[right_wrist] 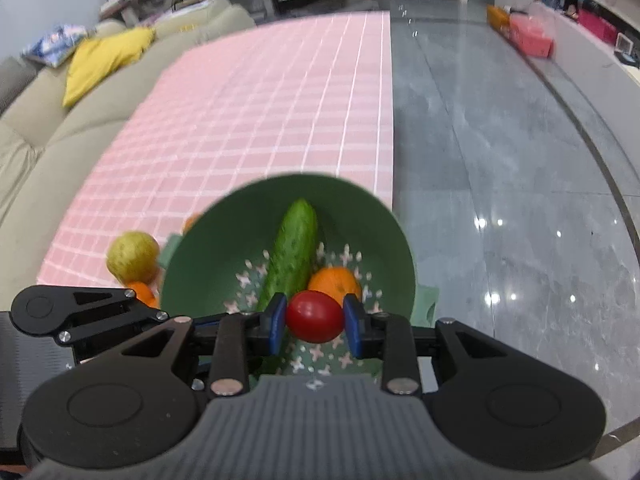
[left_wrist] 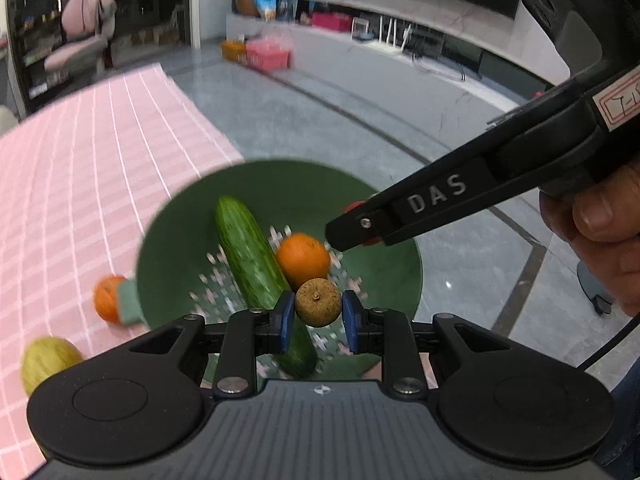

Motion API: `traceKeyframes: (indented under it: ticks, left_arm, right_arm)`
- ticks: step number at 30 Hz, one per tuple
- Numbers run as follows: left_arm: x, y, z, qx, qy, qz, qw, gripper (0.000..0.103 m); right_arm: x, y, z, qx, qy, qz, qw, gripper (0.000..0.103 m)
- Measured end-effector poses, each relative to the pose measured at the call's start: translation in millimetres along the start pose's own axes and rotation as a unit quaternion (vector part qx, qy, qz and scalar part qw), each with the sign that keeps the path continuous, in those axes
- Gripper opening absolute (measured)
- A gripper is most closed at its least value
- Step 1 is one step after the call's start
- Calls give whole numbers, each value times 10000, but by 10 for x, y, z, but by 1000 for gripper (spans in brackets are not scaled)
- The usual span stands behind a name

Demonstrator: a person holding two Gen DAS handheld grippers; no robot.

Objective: Organize fruits
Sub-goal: 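Carry the tomato and kiwi over the colander with both tools, then release the tomato and kiwi into the colander and withdraw both tools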

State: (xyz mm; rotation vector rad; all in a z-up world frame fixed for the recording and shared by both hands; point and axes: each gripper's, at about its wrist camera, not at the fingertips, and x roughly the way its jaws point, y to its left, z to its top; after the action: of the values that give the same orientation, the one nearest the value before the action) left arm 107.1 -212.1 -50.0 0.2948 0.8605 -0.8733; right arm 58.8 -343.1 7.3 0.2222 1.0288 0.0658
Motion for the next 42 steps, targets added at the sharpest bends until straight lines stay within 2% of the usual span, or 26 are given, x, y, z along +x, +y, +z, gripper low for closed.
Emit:
traceKeyframes:
  ticks: [7,17,23,25,26,27,28,29,30,34,38,42]
  left_arm:
    - [184,38,-66,-246,429,-107,9987,28]
    - [260,24,-1,-387,683,-99,9969,28]
    - [278,19,24,-350,725,-77,9967,31]
    - [269,20,22,-365,705,-3,9968,39]
    - [261,26,24,-393,689,49,9968,51]
    - [244,34,21,-417,635,87,9971,58]
    - [212,33,20,-410,550,78,9976,61]
    - [185,35,23,-435,507,76,9977,67]
    - [160,43,29,-472,468,64,9978,69]
    - [20,98,46,-635,323,-26,9975,69]
    - [-202,191,14,-824,133,33,9965,69]
    - [-500,373,-82,-1282,-81,84,9917,72]
  right_arm:
    - [291,-11,4,-409,547,-110,9976,27]
    - [491,95,-69,-908,1006,-51,9908,27]
    - [535,127,-48,-968,1000,-78,9902,28]
    - [525,131,-44,-973,991,-80,9903,29]
    - [514,130,-44,-980,969,-94,9904,32]
    - [493,126,-43,-992,929,-114,9907,39]
    - [482,127,-43,-986,895,-123,9910,43]
    - [465,124,-42,-962,867,-121,9915,44]
    - [452,124,-42,-951,839,-120,9919,45]
    - [361,133,-29,-906,663,-130,9936,45]
    - [245,110,7,-779,458,-72,9959,45]
    - [135,102,13,-670,242,-52,9974,45]
